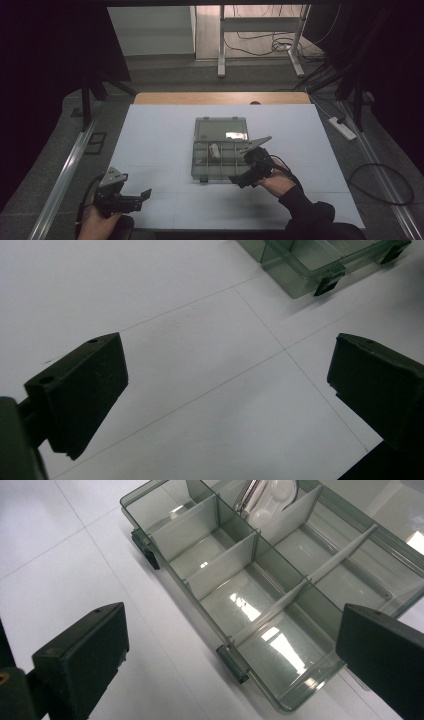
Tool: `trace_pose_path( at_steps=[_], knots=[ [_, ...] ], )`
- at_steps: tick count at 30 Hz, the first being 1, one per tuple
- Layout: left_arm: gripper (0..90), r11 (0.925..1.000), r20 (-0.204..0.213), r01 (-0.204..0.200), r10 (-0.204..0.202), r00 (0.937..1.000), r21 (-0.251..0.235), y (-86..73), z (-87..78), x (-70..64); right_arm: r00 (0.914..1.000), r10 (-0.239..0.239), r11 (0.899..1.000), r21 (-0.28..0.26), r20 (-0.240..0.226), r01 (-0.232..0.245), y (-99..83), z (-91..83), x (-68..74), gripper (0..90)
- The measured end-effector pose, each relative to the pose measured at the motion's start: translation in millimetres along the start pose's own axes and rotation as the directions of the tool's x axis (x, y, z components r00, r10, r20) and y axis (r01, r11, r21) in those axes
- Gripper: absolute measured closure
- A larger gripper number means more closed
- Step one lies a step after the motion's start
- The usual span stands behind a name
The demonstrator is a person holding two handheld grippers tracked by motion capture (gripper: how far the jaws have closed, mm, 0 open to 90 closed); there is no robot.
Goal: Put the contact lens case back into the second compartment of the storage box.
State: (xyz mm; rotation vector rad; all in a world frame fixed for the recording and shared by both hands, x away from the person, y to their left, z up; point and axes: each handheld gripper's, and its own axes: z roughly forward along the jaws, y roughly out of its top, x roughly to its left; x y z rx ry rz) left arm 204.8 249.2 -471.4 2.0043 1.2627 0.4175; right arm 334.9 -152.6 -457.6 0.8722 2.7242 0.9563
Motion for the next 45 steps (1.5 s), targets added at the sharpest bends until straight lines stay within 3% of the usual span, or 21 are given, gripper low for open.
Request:
trace_pose_path(
  at_steps=[28, 45],
  knots=[
    [2.8, 1.0000, 0.002, -0.002, 0.002, 1.0000, -0.001, 0.0, 0.0, -0.4, 0.9991, 0.039, 0.999, -0.036, -0.015, -0.039, -22.9, -24.3, -5.7, 0.0],
    [3.0, 1.0000, 0.005, -0.002, 0.002, 1.0000, 0.001, 0.1, 0.2, -0.5, 0.9989, 0.046, 0.996, -0.075, 0.014, -0.044, -42.5, -40.4, -11.1, 0.0]
  ],
)
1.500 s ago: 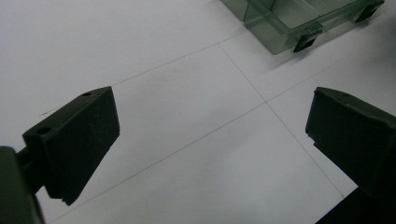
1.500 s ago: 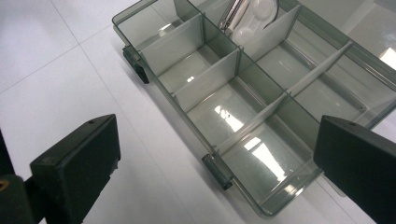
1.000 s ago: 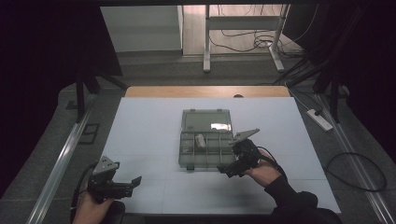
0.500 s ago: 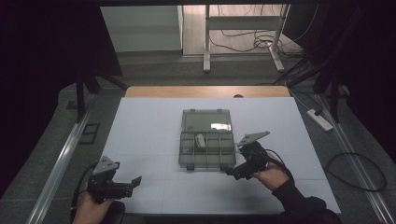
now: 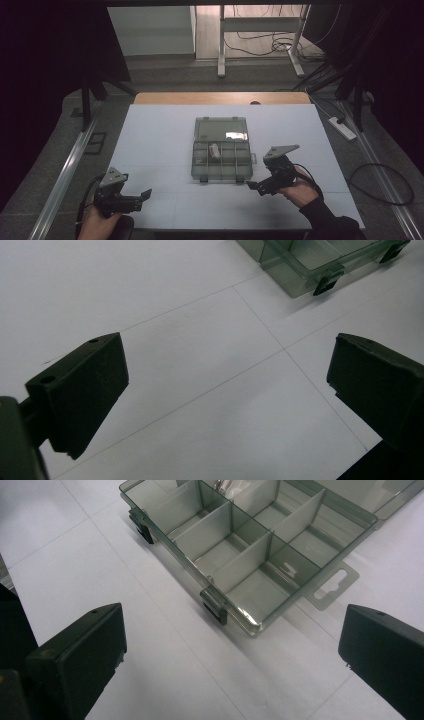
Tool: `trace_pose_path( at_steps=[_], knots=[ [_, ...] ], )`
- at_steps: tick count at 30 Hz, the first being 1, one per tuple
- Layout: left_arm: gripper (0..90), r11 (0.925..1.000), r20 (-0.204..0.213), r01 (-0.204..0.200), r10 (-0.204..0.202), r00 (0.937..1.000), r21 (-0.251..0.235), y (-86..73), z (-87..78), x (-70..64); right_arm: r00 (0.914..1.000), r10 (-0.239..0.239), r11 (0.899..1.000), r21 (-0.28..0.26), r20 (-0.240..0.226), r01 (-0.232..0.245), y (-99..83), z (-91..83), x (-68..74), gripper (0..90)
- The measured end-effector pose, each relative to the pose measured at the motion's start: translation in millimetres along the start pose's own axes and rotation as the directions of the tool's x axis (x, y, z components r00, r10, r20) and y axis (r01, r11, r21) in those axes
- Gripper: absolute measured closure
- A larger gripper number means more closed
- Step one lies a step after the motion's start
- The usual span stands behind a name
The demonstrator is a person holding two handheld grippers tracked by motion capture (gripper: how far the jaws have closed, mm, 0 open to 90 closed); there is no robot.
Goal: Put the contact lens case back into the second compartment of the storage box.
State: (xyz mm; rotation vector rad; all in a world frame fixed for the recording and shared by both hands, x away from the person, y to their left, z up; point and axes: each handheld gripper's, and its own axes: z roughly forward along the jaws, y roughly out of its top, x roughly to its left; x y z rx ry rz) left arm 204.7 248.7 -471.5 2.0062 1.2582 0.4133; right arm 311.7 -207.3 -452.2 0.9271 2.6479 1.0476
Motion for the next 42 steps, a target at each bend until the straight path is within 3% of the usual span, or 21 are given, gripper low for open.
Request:
trace_pose_path(
  at_steps=[42],
  knots=[
    [3.3, 1.0000, -0.005, 0.002, -0.002, 1.0000, 0.003, 0.2, 0.5, -0.2, 0.9924, 0.096, 0.995, -0.010, 0.077, -0.096, -44.7, -38.6, -21.3, 0.0]
  ],
)
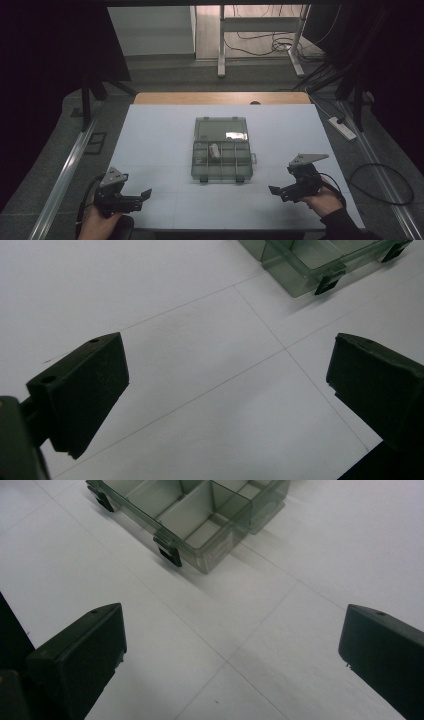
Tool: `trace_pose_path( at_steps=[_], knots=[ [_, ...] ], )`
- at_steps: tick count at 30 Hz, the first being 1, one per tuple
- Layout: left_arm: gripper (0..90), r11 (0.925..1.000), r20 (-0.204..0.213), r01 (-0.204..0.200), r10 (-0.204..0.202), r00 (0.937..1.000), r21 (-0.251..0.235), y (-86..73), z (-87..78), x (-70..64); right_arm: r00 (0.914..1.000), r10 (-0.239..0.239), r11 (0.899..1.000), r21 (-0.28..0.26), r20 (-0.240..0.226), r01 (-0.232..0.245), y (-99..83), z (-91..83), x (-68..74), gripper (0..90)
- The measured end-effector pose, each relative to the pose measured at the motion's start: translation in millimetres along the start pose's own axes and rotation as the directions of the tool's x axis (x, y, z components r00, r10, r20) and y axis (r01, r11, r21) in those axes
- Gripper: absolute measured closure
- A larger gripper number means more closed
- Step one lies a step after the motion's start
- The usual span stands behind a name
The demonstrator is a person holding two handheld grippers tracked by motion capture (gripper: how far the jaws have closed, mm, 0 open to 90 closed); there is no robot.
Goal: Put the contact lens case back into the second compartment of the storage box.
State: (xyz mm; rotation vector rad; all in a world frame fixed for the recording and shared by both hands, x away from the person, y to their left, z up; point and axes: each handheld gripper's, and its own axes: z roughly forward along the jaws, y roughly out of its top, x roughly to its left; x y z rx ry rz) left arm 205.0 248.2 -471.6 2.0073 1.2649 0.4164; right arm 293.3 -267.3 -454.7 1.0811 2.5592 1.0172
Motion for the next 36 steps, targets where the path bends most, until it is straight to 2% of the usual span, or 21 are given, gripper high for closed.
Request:
trace_pose_path(
  at_steps=[18, 36],
  knots=[
    [3.2, 1.0000, -0.001, 0.002, -0.002, 1.0000, 0.001, 0.0, 0.1, 0.1, 0.9985, 0.047, 0.999, -0.023, 0.028, -0.047, -19.7, -18.8, -11.6, 0.0],
    [3.2, 1.0000, -0.001, -0.003, 0.003, 1.0000, 0.002, 0.1, 0.2, -0.1, 0.9918, 0.092, 0.996, -0.021, 0.088, -0.091, -36.2, -37.0, -19.2, 0.0]
  ],
)
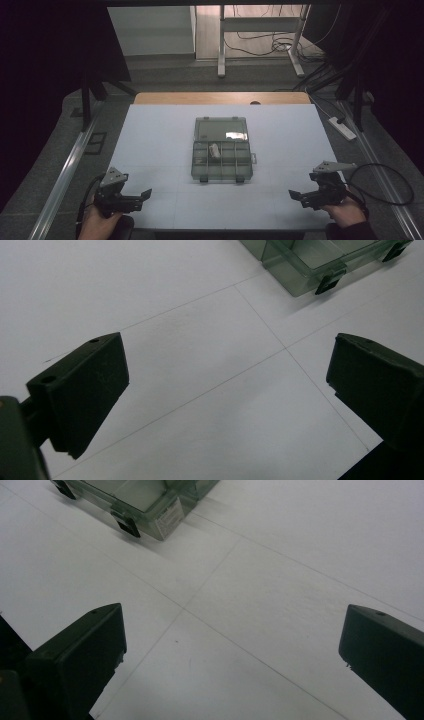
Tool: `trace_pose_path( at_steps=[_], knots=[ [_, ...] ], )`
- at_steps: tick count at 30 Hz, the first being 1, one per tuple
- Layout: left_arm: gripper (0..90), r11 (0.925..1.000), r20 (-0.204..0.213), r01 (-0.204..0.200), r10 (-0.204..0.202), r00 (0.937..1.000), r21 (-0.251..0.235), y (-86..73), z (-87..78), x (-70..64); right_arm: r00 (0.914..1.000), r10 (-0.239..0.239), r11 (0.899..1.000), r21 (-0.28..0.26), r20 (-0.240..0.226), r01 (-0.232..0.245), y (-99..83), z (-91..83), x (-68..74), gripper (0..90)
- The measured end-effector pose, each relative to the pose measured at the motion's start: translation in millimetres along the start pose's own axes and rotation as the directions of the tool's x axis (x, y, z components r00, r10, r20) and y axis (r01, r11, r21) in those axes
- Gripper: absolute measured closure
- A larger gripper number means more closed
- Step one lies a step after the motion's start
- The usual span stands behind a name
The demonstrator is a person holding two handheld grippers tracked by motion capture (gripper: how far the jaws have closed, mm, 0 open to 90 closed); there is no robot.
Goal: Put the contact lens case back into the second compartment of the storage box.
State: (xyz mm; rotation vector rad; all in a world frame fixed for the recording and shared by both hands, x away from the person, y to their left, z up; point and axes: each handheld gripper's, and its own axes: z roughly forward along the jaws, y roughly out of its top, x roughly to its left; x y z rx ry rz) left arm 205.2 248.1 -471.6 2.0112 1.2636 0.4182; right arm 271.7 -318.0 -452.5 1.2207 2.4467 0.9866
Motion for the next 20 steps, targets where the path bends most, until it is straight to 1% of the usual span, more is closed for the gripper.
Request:
trace_pose_path(
  at_steps=[12, 14, 15, 20],
  knots=[
    [3.2, 1.0000, -0.001, -0.005, 0.005, 1.0000, -0.003, -0.4, -0.2, -0.5, 0.9982, 0.037, 0.999, 0.012, 0.048, -0.038, -9.8, -11.0, -0.5, 0.0],
    [3.2, 1.0000, 0.000, -0.006, 0.006, 1.0000, -0.003, -0.6, -0.4, -0.3, 0.9981, 0.037, 0.999, 0.012, 0.050, -0.038, -10.3, -11.5, -0.5, 0.0],
    [3.2, 1.0000, 0.001, -0.006, 0.006, 1.0000, -0.004, -0.7, -0.5, -0.2, 0.9973, 0.042, 0.999, 0.016, 0.060, -0.043, -11.6, -13.1, -0.2, 0.0],
    [3.2, 1.0000, 0.000, -0.007, 0.007, 1.0000, -0.004, 0.1, -0.4, -0.6, 0.9966, 0.053, 0.998, 0.017, 0.064, -0.054, -13.1, -14.9, -0.7, 0.0]
  ],
)
